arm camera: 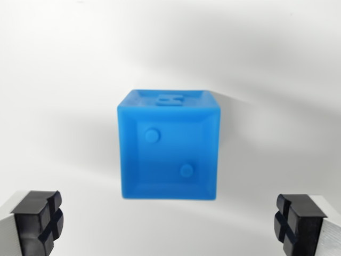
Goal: Stack cube
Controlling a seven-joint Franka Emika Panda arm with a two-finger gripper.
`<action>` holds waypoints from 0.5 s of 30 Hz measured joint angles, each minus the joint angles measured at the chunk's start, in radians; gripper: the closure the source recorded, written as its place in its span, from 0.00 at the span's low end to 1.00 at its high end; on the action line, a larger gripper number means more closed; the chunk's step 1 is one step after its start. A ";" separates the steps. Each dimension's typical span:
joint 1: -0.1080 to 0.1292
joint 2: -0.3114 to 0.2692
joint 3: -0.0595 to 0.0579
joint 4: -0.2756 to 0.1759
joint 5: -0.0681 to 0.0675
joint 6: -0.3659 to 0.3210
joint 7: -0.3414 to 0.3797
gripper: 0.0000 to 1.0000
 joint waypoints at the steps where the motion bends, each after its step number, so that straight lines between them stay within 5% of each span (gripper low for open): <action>1: 0.000 0.014 0.000 0.001 0.000 0.014 0.000 0.00; 15: 0.000 0.186 0.000 0.032 0.000 0.159 0.000 0.00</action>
